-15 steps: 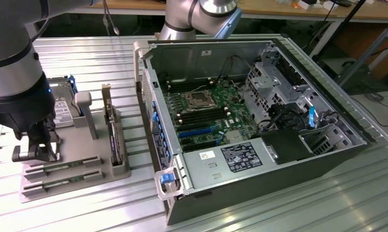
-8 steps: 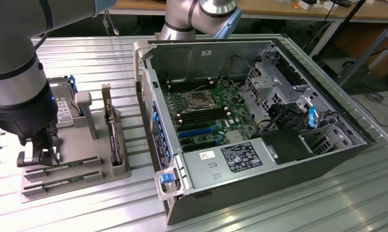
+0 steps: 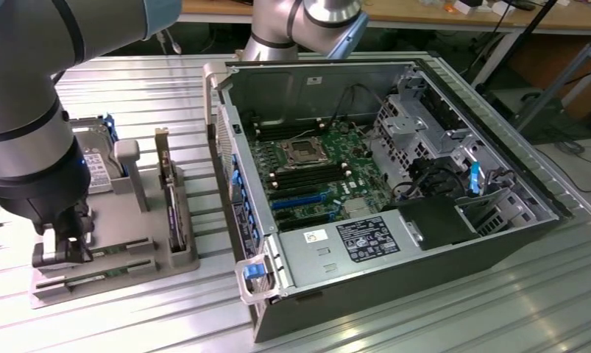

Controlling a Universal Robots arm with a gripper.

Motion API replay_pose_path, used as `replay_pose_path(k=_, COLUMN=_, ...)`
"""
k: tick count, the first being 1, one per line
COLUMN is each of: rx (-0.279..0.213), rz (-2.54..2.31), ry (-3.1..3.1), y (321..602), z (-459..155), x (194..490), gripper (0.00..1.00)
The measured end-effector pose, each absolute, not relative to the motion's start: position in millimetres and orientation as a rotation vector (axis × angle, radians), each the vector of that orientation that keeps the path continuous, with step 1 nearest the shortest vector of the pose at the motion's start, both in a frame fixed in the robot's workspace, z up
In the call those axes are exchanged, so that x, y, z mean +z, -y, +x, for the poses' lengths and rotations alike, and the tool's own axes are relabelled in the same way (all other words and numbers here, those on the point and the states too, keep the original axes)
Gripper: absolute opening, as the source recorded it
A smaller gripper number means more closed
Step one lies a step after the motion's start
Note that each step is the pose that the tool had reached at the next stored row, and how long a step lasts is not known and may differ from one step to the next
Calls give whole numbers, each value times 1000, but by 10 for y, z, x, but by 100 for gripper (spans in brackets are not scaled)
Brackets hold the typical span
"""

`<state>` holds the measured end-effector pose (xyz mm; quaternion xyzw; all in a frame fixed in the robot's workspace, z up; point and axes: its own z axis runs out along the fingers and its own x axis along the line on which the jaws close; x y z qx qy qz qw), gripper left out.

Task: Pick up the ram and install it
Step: 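Pick up the ram and move it above insertion slot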

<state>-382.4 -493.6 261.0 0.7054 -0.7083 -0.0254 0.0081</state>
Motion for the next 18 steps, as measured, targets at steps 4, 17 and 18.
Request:
replay_pose_path(k=4, rx=-79, rz=2240, ry=2177, y=4976, z=-3824, x=2565, gripper=47)
replay_pose_path(k=17, rx=-99, rz=2277, ry=2157, y=5138, z=-3825, x=2314, gripper=47)
replay_pose_path(k=18, rx=-100, rz=2277, ry=2157, y=5145, z=-3825, x=2295, gripper=47)
